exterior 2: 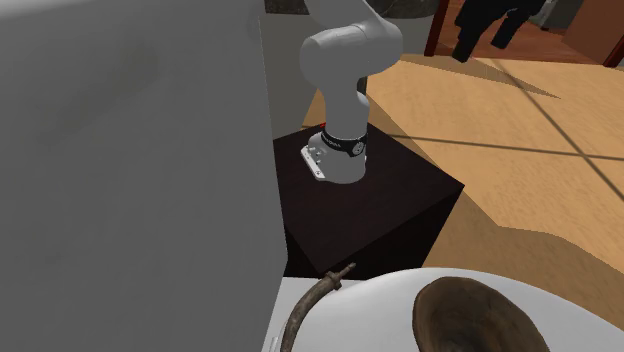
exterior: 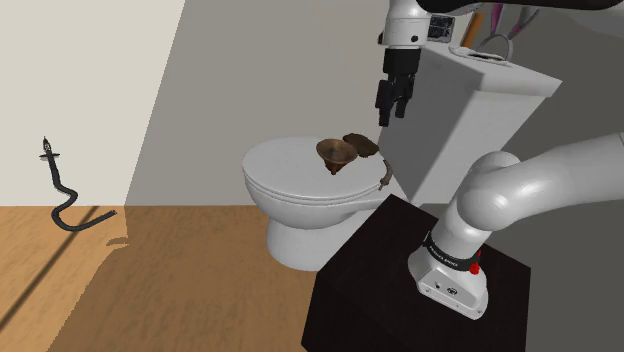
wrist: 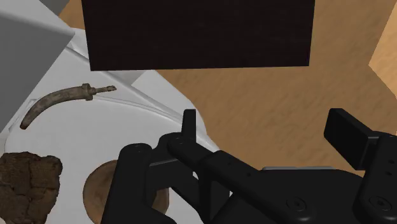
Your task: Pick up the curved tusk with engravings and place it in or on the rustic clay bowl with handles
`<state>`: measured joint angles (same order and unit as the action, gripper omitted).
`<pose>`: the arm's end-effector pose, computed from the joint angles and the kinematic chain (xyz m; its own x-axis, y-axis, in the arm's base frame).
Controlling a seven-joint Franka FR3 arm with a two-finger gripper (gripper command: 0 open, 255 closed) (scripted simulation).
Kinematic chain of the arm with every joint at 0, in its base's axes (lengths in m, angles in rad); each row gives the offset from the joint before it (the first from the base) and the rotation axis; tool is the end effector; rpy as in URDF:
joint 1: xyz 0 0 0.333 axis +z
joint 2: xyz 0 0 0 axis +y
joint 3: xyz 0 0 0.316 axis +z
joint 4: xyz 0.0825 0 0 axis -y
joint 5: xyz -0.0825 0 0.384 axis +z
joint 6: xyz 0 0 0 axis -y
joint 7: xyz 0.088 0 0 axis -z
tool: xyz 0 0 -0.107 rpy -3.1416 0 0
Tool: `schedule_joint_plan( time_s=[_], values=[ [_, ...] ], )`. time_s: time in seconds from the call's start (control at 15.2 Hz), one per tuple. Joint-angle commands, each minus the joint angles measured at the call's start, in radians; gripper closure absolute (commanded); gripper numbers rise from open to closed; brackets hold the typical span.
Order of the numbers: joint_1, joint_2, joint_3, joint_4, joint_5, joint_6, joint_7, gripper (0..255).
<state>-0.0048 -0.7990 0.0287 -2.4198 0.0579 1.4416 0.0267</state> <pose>0.2861 0.0157 0.5547 0.9838 -0.0079 -0.1793 -0.0140 -0.9994 -0.0325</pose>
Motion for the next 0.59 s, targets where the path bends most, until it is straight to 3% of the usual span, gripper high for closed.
schedule_joint_plan(
  time_s=[0.0,0.53],
  values=[
    [0.0,0.0,0.0,0.0,0.0,0.0,0.0,0],
    [-0.128,0.108,-0.028,-0.137,-0.044,0.279,0.143,0]
  ],
)
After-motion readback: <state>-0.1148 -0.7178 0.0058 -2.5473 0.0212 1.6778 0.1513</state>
